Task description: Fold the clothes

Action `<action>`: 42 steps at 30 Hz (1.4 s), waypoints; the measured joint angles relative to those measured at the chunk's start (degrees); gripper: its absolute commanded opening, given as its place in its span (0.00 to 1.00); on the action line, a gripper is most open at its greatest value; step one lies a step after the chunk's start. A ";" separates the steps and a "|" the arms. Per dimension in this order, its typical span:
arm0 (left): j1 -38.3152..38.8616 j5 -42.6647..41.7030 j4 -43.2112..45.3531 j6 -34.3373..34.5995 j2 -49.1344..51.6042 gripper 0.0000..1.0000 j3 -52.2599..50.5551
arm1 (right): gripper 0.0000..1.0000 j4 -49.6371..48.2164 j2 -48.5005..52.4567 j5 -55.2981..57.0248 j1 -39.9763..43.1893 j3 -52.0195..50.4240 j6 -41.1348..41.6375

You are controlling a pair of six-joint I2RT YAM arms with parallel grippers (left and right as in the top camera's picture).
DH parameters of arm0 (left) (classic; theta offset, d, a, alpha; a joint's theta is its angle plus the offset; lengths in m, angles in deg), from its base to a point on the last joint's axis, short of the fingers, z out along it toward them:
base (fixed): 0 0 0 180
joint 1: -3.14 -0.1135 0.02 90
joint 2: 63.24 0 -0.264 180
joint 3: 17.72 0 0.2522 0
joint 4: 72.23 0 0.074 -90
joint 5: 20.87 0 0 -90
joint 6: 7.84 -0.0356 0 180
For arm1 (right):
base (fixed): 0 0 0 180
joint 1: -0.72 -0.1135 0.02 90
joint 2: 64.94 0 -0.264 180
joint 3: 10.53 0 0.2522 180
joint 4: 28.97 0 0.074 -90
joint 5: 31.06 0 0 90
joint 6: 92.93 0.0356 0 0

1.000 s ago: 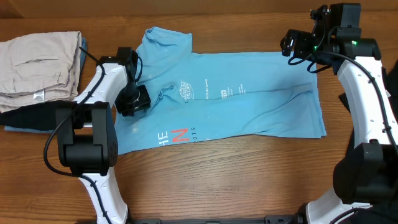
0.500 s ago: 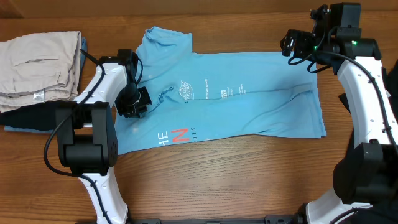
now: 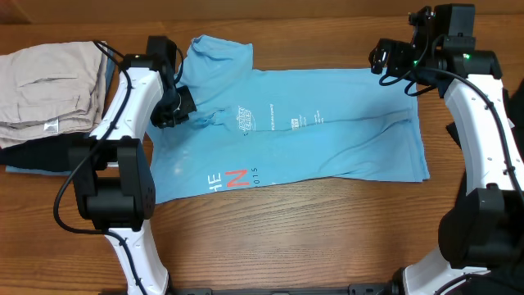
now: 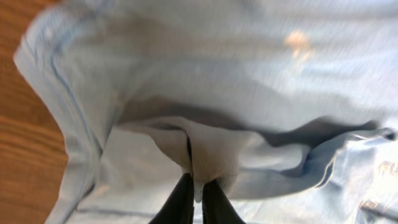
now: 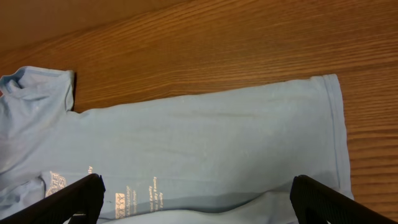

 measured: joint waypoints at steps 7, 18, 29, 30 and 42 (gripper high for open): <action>0.00 0.59 6.78 -0.48 0.00 0.64 0.02 | 1.00 -0.04 0.00 0.02 0.02 0.00 0.02; -3.32 -3.76 -3.98 -0.98 0.13 1.00 20.70 | 1.00 -0.02 0.00 0.02 0.02 0.00 -0.02; -3.32 -4.20 -4.07 -0.98 0.13 1.00 20.74 | 1.00 -0.02 0.00 0.00 0.00 0.00 0.00; -3.32 -4.20 -4.07 -0.98 0.15 1.00 20.74 | 1.00 -0.04 0.00 0.00 0.00 0.00 -0.02; -3.32 -4.20 -4.07 -0.98 0.15 1.00 20.72 | 1.00 -1.16 3.30 -15.21 -16.74 -0.48 -7.28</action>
